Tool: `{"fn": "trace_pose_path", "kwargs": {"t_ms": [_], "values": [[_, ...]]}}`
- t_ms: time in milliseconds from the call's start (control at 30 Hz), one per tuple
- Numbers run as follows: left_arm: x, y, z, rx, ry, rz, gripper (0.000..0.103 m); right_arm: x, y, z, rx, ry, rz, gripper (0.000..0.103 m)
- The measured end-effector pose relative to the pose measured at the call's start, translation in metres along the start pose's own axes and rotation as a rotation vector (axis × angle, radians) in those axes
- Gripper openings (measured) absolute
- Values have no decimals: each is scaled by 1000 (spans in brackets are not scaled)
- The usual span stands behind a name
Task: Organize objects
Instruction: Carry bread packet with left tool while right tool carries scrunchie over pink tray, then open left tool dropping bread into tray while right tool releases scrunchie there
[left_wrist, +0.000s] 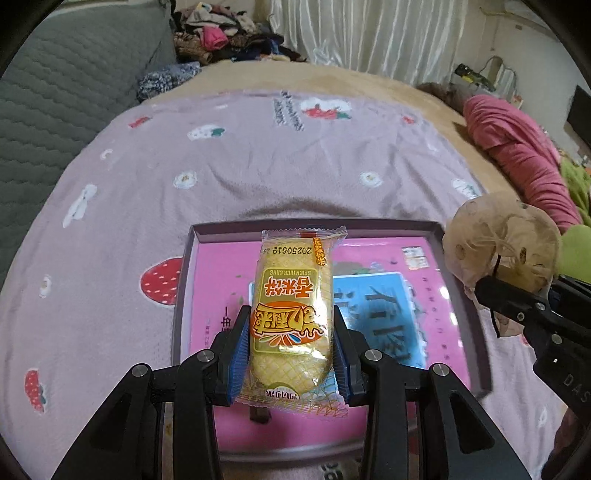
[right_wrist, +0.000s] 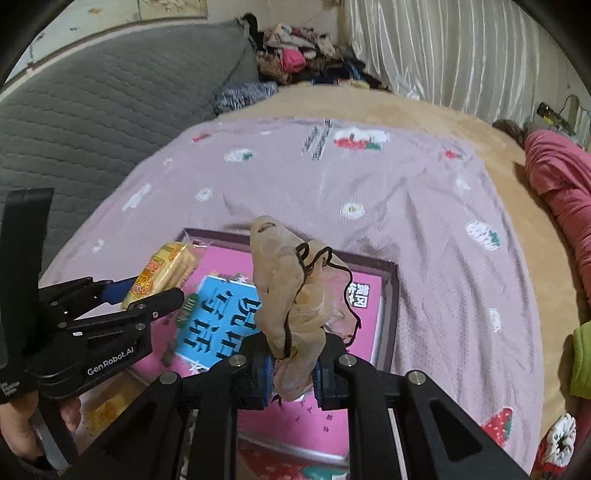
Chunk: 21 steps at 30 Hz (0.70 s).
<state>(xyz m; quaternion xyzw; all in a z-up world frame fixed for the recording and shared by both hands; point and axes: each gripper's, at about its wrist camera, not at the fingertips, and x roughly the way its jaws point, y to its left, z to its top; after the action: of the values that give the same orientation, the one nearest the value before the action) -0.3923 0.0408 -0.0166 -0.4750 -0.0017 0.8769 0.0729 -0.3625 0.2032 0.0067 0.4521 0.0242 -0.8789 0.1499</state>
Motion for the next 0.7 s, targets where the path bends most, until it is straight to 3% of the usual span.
{"fn": "trace_pose_path", "kwargs": {"t_ms": [200, 400, 700], "values": [[28, 7, 5, -2, 20, 25, 40, 44, -13, 9, 30, 91, -17, 17], [42, 12, 8, -15, 35, 22, 40, 74, -20, 15, 68, 125, -14, 17], [56, 9, 13, 26, 33, 79, 40, 96, -27, 19, 90, 162, -51, 18]]}}
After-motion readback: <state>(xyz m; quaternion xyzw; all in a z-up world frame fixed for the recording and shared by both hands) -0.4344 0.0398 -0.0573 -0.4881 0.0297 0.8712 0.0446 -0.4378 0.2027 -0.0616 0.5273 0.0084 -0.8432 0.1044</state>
